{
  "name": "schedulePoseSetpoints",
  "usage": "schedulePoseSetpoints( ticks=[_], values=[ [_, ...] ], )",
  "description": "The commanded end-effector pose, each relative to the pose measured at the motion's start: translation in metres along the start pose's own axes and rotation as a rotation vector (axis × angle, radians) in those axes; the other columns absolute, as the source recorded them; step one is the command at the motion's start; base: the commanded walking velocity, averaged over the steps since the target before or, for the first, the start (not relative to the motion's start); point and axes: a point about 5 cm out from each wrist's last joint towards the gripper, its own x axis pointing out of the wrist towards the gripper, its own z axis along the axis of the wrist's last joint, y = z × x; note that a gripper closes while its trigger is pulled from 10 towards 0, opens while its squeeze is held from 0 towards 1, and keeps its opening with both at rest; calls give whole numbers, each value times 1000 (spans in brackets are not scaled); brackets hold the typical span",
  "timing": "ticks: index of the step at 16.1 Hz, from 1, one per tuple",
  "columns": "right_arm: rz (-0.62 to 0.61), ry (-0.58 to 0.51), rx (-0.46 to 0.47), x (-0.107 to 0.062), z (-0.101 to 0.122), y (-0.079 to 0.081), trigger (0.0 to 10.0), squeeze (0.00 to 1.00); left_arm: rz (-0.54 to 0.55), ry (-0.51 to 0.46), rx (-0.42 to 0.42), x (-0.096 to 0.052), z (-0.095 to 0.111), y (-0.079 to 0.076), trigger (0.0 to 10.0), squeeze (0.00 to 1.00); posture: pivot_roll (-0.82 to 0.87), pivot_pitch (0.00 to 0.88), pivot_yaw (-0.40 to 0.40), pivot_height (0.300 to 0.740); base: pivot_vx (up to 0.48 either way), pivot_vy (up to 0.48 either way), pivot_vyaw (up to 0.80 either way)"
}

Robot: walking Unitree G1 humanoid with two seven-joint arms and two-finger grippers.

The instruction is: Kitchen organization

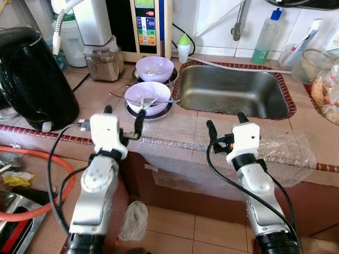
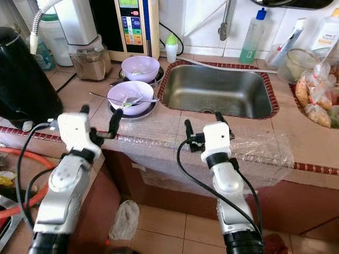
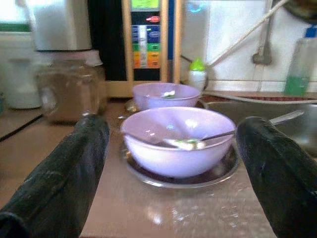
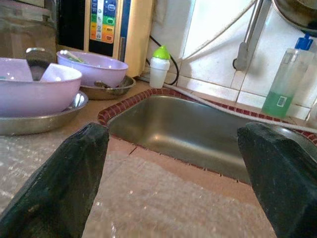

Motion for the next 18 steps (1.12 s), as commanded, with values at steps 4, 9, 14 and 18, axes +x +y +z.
schedulePoseSetpoints(
  ticks=[4,9,14,18],
  values=[
    [18,-9,-2,-2,4,2,10000,0,-37,-7,5,10,1,-7,10000,0,-25,0,39,740,0,0,0],
    [21,-3,1,-3,2,4,10000,0,-31,-1,12,3,-1,-5,10000,0,-25,0,41,740,0,-419,0],
    [27,-2,-2,-2,2,4,10000,0,-11,0,17,-2,0,-2,10000,0,-8,0,36,740,0,-480,0],
    [52,-1,-4,-4,0,6,10000,0,115,10,64,-12,2,11,10000,0,-1,0,29,740,0,0,0]
  ],
)
